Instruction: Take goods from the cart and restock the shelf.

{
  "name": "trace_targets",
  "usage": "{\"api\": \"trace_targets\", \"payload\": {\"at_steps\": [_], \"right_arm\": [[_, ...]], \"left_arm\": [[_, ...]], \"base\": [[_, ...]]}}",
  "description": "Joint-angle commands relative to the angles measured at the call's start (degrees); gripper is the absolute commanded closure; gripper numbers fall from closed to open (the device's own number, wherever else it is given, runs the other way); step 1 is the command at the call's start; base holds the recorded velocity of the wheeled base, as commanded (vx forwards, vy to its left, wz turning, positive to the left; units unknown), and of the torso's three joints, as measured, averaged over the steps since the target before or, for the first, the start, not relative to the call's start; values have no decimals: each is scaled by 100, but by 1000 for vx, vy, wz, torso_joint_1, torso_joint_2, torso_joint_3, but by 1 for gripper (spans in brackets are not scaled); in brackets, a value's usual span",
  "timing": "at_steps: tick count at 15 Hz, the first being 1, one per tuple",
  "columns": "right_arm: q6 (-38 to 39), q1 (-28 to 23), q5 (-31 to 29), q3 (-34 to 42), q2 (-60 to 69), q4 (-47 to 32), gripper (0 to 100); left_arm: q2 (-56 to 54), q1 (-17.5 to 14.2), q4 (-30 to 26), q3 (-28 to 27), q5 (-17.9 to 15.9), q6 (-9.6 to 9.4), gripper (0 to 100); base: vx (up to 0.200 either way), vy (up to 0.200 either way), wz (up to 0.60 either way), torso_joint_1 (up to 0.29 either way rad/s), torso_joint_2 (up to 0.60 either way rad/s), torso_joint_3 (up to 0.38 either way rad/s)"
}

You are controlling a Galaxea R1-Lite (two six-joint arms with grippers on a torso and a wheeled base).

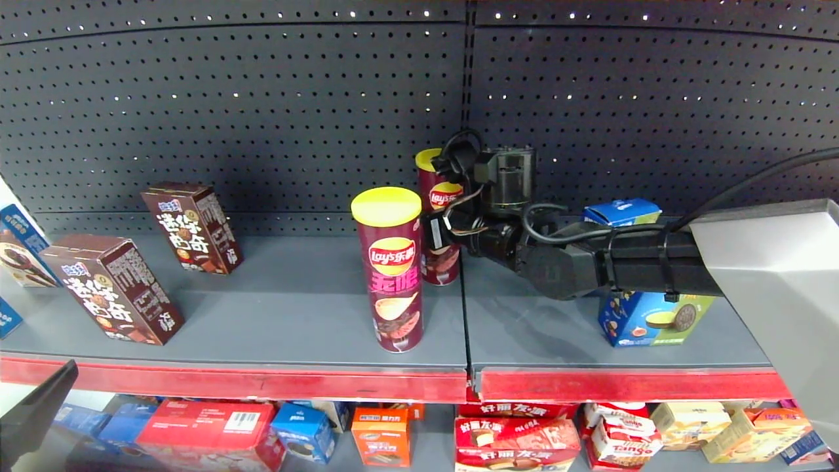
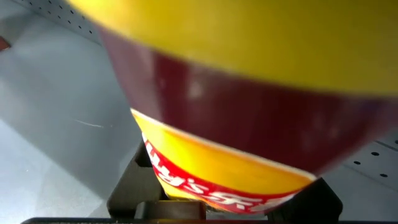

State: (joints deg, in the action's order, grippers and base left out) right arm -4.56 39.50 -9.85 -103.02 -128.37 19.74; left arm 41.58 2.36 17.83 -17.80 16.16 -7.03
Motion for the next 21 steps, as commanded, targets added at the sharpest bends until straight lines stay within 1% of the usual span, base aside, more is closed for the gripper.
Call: {"api": "trace_targets", "payload": {"at_steps": [1, 21], "right_arm": [[-1, 5, 1, -7, -4, 4, 100], [-10, 102, 1, -69, -22, 4, 100]], "left_arm": [[8, 1, 1, 13, 1, 0, 0], [17, 10, 1, 22, -8, 9, 0]], "base": [[0, 0, 0, 0, 0, 0], [0, 0, 0, 0, 0, 0]]}}
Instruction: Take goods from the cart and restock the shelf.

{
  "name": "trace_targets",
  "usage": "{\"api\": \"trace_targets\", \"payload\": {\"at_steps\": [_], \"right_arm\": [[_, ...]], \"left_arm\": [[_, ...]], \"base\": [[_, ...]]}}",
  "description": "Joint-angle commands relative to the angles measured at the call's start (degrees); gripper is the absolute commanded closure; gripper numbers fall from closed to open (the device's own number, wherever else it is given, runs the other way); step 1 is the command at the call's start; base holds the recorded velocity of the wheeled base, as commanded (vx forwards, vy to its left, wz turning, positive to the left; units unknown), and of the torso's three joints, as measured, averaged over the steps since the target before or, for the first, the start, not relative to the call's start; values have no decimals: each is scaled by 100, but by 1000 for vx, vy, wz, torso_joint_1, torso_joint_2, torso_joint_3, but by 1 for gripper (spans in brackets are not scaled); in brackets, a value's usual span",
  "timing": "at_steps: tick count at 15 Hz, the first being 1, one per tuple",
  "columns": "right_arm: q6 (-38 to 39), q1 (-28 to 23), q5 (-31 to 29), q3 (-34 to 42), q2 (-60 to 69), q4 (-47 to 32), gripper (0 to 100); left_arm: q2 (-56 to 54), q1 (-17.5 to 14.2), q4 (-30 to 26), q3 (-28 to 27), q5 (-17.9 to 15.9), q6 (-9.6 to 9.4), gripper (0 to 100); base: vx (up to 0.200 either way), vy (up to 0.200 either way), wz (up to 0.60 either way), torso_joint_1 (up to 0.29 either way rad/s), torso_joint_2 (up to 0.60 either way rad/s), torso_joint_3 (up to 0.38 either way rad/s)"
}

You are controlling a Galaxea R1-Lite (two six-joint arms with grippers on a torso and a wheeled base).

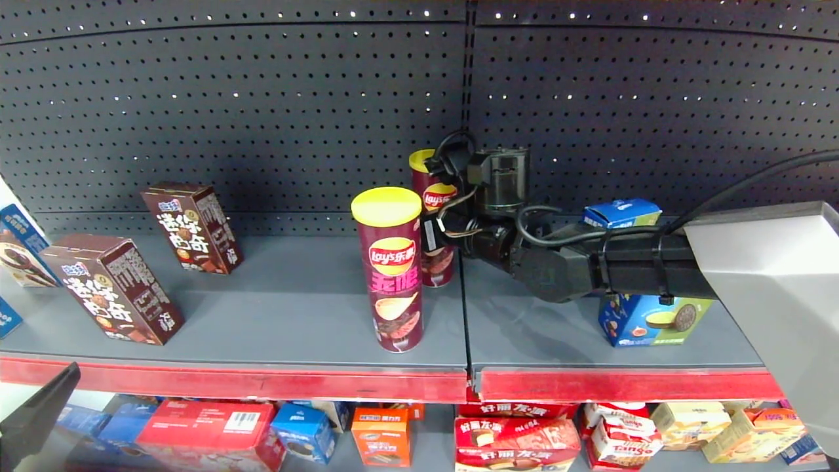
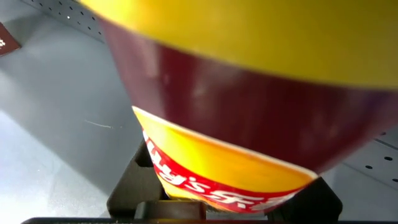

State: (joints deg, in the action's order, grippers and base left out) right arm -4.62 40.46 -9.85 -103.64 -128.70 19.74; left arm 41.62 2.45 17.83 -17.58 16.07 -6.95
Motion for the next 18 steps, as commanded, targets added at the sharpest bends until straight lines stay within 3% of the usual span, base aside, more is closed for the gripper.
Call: {"api": "trace_targets", "payload": {"at_steps": [1, 2, 3, 12, 18], "right_arm": [[-4, 6, 1, -7, 11, -5, 100], [-4, 6, 1, -7, 11, -5, 100], [-4, -3, 1, -7, 11, -5, 0], [5, -3, -52, 72, 117, -5, 0], [5, -91, -8, 863, 802, -22, 0]], "left_arm": [[4, 1, 1, 9, 2, 1, 0], [4, 1, 1, 9, 2, 1, 0], [13, 1, 1, 9, 2, 1, 0], [22, 1, 1, 9, 2, 1, 0], [39, 1, 1, 18, 2, 1, 0]], "base": [[0, 0, 0, 0, 0, 0], [0, 0, 0, 0, 0, 0], [0, 0, 0, 0, 0, 0], [0, 0, 0, 0, 0, 0], [0, 0, 0, 0, 0, 0]]}}
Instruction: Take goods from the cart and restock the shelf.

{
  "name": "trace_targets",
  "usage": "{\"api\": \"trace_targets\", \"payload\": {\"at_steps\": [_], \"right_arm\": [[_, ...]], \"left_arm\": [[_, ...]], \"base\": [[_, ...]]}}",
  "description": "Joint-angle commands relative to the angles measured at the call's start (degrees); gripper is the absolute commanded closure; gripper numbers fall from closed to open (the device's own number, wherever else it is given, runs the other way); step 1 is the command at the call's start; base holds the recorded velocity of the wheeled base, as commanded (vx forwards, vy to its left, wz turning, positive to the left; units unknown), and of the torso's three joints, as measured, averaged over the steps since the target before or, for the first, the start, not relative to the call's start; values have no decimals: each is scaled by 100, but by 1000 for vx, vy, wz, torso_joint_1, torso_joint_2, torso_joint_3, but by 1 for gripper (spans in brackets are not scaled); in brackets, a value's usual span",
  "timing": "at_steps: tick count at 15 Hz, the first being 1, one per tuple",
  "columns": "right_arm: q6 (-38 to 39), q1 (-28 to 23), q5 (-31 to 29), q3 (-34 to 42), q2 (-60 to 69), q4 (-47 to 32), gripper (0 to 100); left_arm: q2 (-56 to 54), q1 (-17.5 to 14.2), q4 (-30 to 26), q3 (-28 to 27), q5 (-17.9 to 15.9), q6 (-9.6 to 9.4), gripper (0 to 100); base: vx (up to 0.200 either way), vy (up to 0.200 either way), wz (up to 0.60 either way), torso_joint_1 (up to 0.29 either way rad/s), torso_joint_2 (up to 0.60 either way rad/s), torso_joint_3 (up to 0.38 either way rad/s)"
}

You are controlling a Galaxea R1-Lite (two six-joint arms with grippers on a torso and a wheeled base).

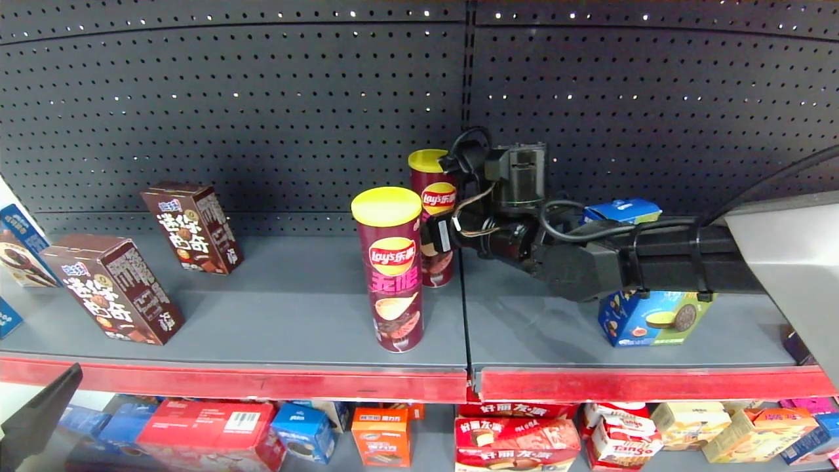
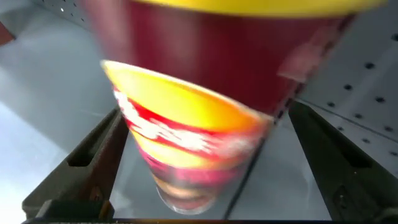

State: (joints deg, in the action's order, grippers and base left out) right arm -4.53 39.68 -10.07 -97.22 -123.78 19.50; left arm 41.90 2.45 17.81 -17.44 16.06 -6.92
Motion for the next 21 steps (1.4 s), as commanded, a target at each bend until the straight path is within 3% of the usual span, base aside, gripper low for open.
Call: {"api": "trace_targets", "payload": {"at_steps": [1, 12, 17, 19, 21], "right_arm": [[5, -13, 14, 353, 399, 9, 0], [120, -4, 242, 1794, 1585, 1, 0], [348, -180, 269, 2656, 2719, -17, 0], [374, -277, 163, 2981, 3238, -61, 0], [383, -215, -347, 3693, 4284, -360, 0]], "left_arm": [[11, 1, 3, 48, 3, -2, 0], [-15, 1, 3, 180, 3, 16, 0], [11, 1, 3, 189, -6, 24, 0], [55, 1, 3, 198, -23, 33, 0], [380, 36, 21, 162, -155, 42, 0]], "base": [[0, 0, 0, 0, 0, 0], [0, 0, 0, 0, 0, 0], [0, 0, 0, 0, 0, 0], [0, 0, 0, 0, 0, 0], [0, 0, 0, 0, 0, 0]]}}
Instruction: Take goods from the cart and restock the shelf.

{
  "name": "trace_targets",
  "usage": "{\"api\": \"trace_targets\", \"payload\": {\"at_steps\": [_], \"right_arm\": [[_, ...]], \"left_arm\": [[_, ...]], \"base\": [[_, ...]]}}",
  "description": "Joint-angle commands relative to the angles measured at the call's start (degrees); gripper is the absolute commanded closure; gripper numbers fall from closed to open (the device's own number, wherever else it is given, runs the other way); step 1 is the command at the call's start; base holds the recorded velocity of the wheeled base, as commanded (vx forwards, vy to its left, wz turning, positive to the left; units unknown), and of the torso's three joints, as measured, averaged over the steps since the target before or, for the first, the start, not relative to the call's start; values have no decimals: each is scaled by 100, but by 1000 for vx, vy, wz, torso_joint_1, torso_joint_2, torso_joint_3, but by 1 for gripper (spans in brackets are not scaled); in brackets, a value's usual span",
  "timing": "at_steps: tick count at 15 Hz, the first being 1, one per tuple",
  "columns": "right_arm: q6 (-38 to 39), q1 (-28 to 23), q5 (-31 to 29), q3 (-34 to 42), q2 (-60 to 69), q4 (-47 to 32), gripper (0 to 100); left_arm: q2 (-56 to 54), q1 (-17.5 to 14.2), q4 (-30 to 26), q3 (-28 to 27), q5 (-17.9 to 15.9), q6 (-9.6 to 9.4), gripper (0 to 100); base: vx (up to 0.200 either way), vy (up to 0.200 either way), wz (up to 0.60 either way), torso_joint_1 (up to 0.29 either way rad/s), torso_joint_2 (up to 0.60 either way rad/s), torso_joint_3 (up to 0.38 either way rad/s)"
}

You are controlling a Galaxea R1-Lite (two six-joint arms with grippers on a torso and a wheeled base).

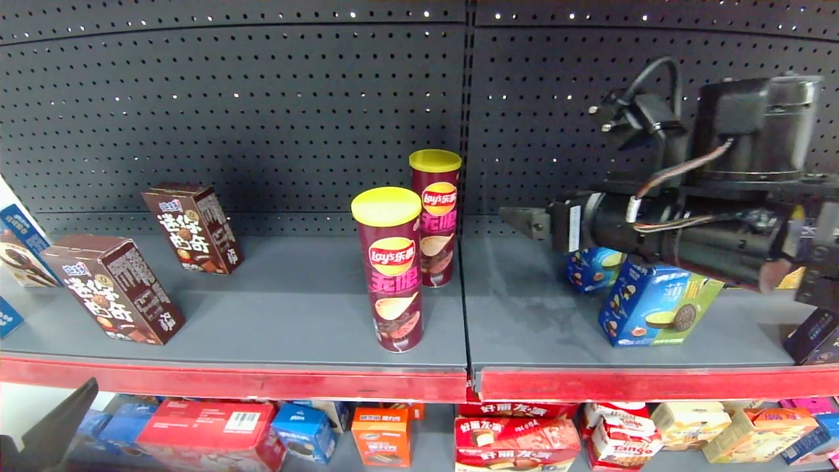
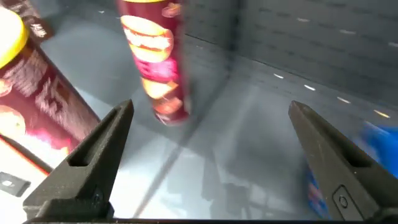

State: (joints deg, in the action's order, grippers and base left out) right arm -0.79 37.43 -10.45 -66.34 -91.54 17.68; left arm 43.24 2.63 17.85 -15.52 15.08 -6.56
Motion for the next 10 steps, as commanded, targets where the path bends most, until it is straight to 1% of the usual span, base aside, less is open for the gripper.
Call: {"api": "trace_targets", "payload": {"at_steps": [1, 2, 3, 4, 5, 6, 7, 8, 10], "right_arm": [[9, 28, -405, 675, 1200, -212, 0], [9, 125, -1135, 745, 1657, -370, 0], [0, 142, -1715, 684, 1859, -555, 0], [0, 142, -2119, 596, 2105, -827, 0], [0, 125, -2409, 570, 2369, -1205, 0], [0, 28, -2541, 570, 2588, -1469, 0], [0, -368, -2629, 578, 2799, -1662, 0], [9, -719, -2629, 587, 2931, -1706, 0], [9, -1501, -2629, 675, 3116, -1768, 0]], "left_arm": [[317, 18, 35, -57, -111, 5, 0], [659, 18, 105, -215, -339, 5, 0], [853, 18, 158, -399, -401, 5, 0], [1064, 18, 237, -593, -436, 49, 0], [1239, 18, 342, -725, -444, 155, 0], [1380, 27, 465, -786, -453, 243, 0], [1547, 36, 615, -821, -453, 278, 0], [1626, 79, 685, -795, -462, 269, 0], [1661, 651, 667, -654, -444, 260, 0]], "base": [[0, 0, 0, 0, 0, 0], [0, 0, 0, 0, 0, 0], [0, 0, 0, 0, 0, 0], [0, 0, 0, 0, 0, 0], [0, 0, 0, 0, 0, 0], [0, 0, 0, 0, 0, 0], [0, 0, 0, 0, 0, 0], [0, 0, 0, 0, 0, 0], [0, 0, 0, 0, 0, 0]]}}
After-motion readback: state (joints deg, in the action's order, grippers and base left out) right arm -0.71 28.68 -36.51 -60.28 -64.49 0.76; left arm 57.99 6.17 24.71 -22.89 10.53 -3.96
